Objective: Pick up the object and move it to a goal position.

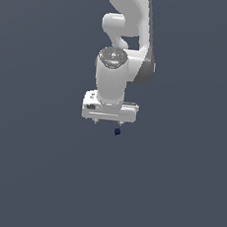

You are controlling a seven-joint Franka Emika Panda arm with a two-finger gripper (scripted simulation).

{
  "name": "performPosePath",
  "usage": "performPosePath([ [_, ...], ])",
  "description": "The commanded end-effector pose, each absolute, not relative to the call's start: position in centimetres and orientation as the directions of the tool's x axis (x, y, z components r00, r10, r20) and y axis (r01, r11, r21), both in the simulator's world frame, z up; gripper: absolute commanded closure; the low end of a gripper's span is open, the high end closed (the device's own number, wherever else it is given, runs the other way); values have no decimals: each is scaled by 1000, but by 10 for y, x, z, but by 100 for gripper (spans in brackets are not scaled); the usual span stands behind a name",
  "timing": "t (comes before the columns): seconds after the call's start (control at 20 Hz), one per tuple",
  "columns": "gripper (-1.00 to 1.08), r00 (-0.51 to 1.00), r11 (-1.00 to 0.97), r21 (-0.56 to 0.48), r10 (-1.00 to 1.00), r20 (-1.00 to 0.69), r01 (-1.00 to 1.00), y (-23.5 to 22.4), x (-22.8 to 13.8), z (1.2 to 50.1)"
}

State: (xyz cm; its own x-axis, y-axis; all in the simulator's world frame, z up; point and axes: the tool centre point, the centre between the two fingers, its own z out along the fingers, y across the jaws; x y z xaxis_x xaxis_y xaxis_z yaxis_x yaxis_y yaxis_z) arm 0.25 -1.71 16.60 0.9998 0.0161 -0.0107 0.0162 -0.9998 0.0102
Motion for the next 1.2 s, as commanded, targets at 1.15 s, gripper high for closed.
performPosePath([
  [1.15,-92,994,-994,31,105,5,105,-28,-4,137],
])
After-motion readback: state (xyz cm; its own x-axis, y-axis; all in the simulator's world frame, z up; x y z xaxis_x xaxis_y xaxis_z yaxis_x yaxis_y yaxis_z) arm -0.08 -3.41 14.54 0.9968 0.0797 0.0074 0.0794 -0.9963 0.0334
